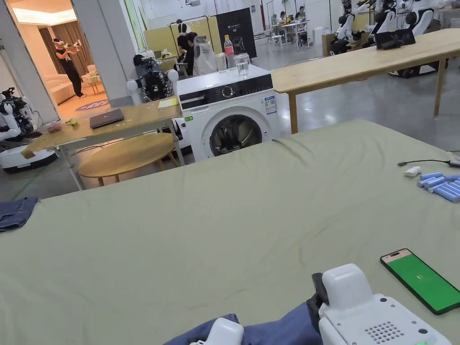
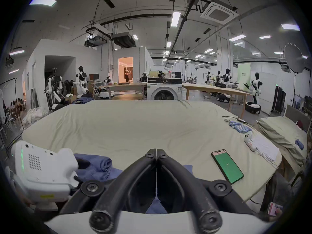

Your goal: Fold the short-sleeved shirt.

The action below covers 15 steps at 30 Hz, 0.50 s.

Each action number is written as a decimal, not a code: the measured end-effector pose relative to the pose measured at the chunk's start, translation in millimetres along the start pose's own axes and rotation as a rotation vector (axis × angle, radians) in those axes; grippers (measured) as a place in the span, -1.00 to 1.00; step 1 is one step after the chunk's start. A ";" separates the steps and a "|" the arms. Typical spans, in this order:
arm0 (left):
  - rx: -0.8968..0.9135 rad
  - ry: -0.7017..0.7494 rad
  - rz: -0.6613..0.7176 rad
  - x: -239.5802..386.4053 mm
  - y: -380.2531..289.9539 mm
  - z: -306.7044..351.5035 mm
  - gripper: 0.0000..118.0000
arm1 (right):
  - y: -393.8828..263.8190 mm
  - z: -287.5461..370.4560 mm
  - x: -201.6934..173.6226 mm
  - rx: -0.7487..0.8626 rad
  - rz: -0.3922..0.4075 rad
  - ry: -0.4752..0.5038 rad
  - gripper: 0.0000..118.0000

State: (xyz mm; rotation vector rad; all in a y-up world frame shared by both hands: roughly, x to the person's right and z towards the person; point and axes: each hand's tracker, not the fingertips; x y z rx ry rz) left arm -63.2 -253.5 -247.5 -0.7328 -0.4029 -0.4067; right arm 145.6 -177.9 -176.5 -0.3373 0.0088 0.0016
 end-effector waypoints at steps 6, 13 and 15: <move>0.286 -0.142 0.401 -57.4 -2.4 81.8 0.35 | -6.0 -1.5 15.7 -0.010 -0.046 0.024 -1.00; 0.145 -0.071 0.625 -92.3 -25.9 60.5 -0.86 | -13.8 -9.0 19.2 -0.036 -0.048 0.049 -1.00; 0.048 -0.163 0.605 -82.5 -28.1 39.8 -0.89 | -12.6 -9.6 18.4 -0.036 -0.053 0.062 -1.00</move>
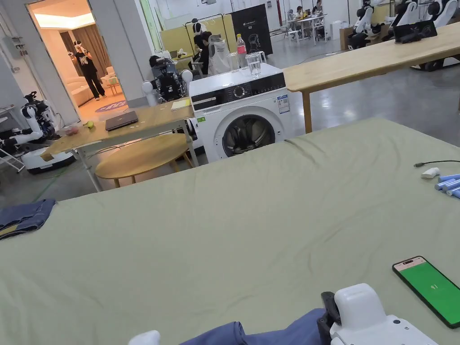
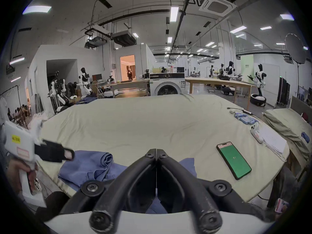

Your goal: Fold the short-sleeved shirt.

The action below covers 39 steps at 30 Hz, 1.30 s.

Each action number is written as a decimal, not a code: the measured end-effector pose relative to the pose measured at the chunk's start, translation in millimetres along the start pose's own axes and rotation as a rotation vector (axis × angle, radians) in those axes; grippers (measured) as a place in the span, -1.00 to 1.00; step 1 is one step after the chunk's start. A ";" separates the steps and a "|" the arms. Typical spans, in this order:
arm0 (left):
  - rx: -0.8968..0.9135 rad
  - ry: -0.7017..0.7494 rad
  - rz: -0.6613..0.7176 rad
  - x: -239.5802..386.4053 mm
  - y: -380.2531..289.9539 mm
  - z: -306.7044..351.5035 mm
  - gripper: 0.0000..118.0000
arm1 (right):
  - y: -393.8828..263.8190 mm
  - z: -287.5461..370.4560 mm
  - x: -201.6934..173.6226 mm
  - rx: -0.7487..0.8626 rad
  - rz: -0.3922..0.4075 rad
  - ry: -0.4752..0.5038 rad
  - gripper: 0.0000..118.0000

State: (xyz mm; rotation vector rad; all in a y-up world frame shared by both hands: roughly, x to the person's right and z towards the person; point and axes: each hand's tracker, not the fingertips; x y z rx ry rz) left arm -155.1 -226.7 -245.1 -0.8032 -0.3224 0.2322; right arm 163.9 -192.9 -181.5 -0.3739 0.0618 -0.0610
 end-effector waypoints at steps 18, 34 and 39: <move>0.071 -0.086 0.039 -7.9 -12.7 12.8 -0.96 | -1.8 -9.2 -25.2 -0.011 0.013 0.011 -1.00; 0.085 -0.526 0.856 -155.4 -69.4 -6.0 0.88 | 6.2 -15.8 -58.0 -0.017 0.074 0.050 -1.00; 0.064 -0.408 0.967 -123.5 -83.9 -30.5 -0.81 | 10.5 -12.0 -50.0 -0.007 0.086 0.029 -1.00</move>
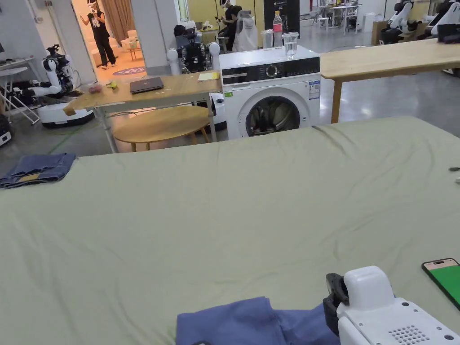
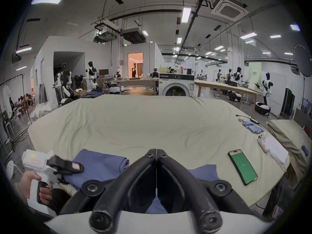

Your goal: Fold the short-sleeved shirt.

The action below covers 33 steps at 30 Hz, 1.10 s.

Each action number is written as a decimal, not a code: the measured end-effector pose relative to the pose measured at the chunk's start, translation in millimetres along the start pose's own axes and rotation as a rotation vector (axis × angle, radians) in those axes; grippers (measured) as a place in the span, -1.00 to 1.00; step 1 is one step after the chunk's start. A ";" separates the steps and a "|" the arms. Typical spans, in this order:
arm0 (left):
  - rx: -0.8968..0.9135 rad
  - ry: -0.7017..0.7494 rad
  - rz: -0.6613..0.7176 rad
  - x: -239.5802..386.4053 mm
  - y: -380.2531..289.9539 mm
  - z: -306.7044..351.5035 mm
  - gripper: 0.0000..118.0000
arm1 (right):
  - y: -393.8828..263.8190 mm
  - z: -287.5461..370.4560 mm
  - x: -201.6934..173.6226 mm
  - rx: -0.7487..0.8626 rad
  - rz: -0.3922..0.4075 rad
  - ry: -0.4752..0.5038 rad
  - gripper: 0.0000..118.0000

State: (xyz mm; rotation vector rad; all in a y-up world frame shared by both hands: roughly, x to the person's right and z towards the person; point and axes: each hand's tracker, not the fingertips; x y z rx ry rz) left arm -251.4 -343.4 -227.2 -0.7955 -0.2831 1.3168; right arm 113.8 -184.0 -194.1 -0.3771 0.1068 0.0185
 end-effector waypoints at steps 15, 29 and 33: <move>0.273 0.358 -0.910 125.3 36.1 94.6 -0.87 | -4.2 12.3 17.6 0.007 -0.022 -0.050 -1.00; -0.171 0.616 -1.632 145.9 -183.6 -102.1 -0.67 | -10.6 27.4 46.8 0.002 -0.039 -0.095 -1.00; -0.186 0.488 -1.438 175.8 -163.0 -77.1 0.34 | -11.8 27.4 52.0 -0.003 -0.036 -0.103 -1.00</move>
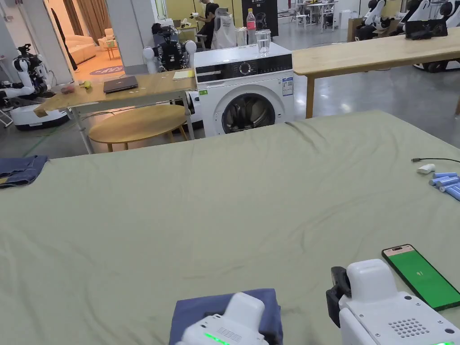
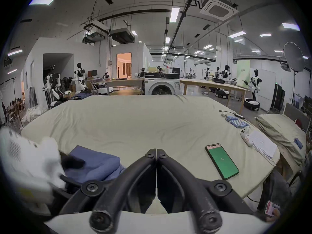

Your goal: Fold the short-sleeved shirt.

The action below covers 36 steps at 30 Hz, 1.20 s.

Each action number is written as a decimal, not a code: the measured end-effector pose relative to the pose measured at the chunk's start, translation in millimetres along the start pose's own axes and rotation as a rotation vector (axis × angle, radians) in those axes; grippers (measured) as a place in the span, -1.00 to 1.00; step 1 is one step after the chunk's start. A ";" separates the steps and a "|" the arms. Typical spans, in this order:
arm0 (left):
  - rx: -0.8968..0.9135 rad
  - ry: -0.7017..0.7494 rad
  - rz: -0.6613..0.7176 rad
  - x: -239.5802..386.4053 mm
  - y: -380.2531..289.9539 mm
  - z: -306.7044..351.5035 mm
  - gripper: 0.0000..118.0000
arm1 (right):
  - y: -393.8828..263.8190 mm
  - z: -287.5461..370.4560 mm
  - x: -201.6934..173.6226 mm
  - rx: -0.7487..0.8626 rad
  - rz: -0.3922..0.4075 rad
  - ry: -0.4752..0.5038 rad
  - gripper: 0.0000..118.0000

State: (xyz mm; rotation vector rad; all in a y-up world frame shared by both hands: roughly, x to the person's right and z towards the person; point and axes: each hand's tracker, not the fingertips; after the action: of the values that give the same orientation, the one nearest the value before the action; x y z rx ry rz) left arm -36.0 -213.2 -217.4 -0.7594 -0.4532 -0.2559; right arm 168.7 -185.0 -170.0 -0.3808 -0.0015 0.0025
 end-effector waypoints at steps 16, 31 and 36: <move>-0.045 -0.541 0.667 -70.8 -45.3 -14.7 -1.00 | -8.5 -16.7 -8.1 -0.076 -0.004 0.089 -1.00; 0.165 -0.376 0.737 -149.6 -71.8 39.3 -0.34 | -42.3 -61.6 -48.2 -0.344 -0.291 0.493 -1.00; 0.103 -0.474 0.956 -199.7 -119.9 14.0 0.97 | -69.7 -79.4 -31.7 -0.444 -0.323 0.365 -1.00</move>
State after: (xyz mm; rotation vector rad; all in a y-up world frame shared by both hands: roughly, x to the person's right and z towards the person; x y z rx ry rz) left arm -260.5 -275.2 -232.6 -0.8563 -0.4937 0.8494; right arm 137.2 -279.3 -217.9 -0.8176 0.3010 -0.3923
